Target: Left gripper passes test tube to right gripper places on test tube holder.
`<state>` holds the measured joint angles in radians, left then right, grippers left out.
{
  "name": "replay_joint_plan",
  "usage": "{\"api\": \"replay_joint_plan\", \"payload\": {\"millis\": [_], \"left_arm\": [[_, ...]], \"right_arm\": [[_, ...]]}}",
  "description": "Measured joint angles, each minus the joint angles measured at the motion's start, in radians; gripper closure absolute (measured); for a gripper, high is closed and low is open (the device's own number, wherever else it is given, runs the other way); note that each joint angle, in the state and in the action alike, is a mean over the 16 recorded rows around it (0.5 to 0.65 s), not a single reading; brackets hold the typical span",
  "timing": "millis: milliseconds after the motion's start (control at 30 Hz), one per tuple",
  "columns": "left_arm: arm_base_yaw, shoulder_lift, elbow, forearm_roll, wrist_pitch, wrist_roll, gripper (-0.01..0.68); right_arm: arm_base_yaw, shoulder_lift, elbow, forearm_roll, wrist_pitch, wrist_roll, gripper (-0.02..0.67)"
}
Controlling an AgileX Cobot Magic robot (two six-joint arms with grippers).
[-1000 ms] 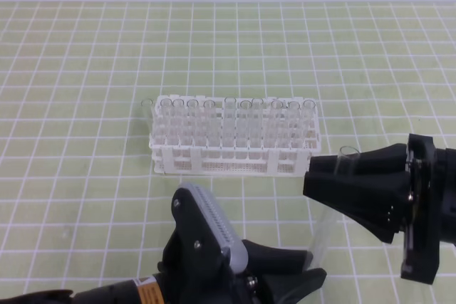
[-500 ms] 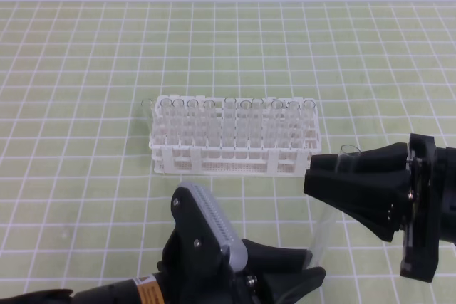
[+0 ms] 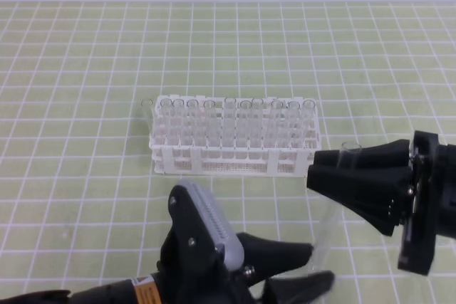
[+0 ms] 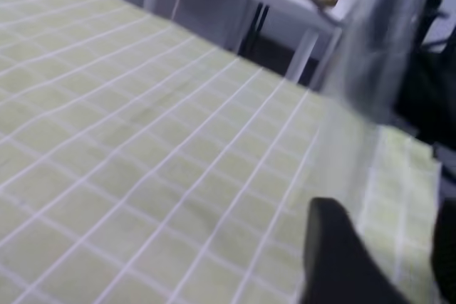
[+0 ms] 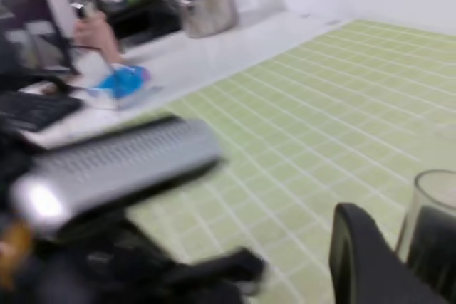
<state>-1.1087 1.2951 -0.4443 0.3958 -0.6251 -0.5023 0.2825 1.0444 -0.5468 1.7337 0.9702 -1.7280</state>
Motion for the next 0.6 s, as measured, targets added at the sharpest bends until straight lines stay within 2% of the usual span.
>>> {"api": "replay_joint_plan", "payload": {"millis": [267,433,600], "left_arm": [[0.0,-0.017,0.0,0.002,0.022,-0.019,0.25],[0.0,-0.06,0.0,0.002,0.114,-0.004,0.212],[0.0,-0.129,0.0,0.003,0.258,0.015,0.214]], "right_arm": [[0.0,0.0,-0.001,0.0,-0.054,-0.026,0.557],[0.0,0.0,-0.014,0.0,-0.119,-0.069,0.557],[0.0,0.003,-0.055,0.001,-0.205,-0.133,0.557]]}}
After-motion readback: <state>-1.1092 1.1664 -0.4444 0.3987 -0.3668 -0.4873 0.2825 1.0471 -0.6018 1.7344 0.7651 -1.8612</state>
